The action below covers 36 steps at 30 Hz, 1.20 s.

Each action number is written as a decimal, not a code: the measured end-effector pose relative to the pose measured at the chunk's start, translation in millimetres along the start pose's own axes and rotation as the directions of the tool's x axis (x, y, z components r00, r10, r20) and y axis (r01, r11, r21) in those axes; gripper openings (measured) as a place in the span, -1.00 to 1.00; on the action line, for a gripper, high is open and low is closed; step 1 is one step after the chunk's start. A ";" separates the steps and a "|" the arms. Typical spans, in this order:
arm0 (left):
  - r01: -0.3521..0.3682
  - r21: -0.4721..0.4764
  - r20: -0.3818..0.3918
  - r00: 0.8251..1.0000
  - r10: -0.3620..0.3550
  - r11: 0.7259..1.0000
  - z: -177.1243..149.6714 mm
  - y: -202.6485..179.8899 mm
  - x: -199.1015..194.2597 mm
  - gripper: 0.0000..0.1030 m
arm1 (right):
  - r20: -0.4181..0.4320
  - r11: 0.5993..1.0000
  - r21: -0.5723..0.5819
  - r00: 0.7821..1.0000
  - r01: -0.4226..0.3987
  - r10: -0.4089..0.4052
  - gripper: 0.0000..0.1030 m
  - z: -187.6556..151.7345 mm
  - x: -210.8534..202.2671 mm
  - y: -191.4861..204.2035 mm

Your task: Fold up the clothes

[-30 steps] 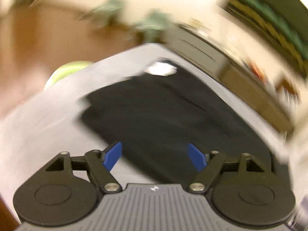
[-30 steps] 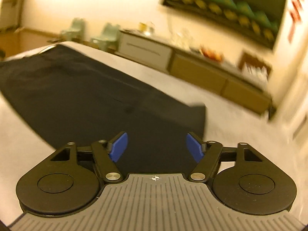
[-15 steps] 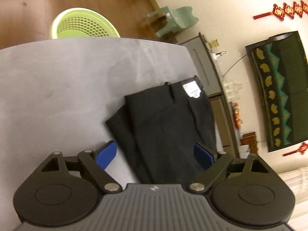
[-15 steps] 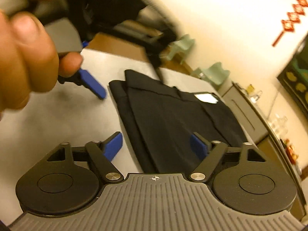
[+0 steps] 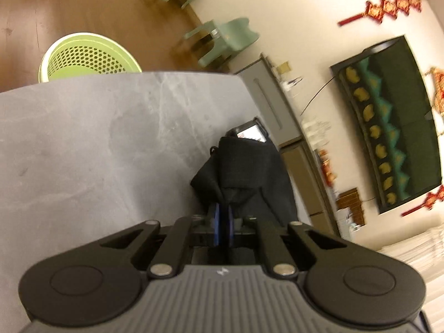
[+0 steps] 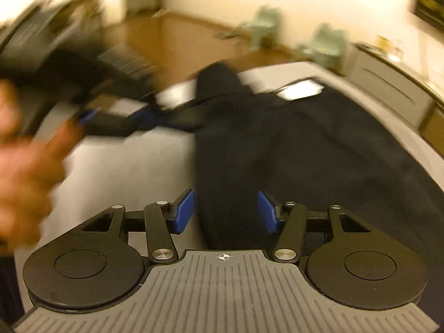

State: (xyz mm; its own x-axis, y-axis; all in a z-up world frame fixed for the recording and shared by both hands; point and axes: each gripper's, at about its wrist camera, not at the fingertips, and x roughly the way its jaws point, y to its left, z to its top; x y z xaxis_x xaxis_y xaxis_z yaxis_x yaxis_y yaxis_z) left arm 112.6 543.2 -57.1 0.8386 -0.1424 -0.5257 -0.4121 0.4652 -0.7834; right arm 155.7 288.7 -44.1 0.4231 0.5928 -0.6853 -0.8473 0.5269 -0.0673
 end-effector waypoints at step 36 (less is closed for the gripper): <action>-0.112 0.259 0.159 0.985 0.072 0.959 -30.0 -52.3 -0.9 -0.82 | 0.059 0.983 0.179 0.998 -0.039 0.029 0.68 67.6 -34.2 -70.5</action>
State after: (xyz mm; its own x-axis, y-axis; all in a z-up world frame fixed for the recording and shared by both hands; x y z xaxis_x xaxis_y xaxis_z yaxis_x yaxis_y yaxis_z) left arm 122.8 492.9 -25.6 0.8527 0.0321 -0.5214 -0.3971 0.6883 -0.6071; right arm 222.7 272.4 33.1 0.4167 0.6427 -0.6428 -0.7918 0.6040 0.0906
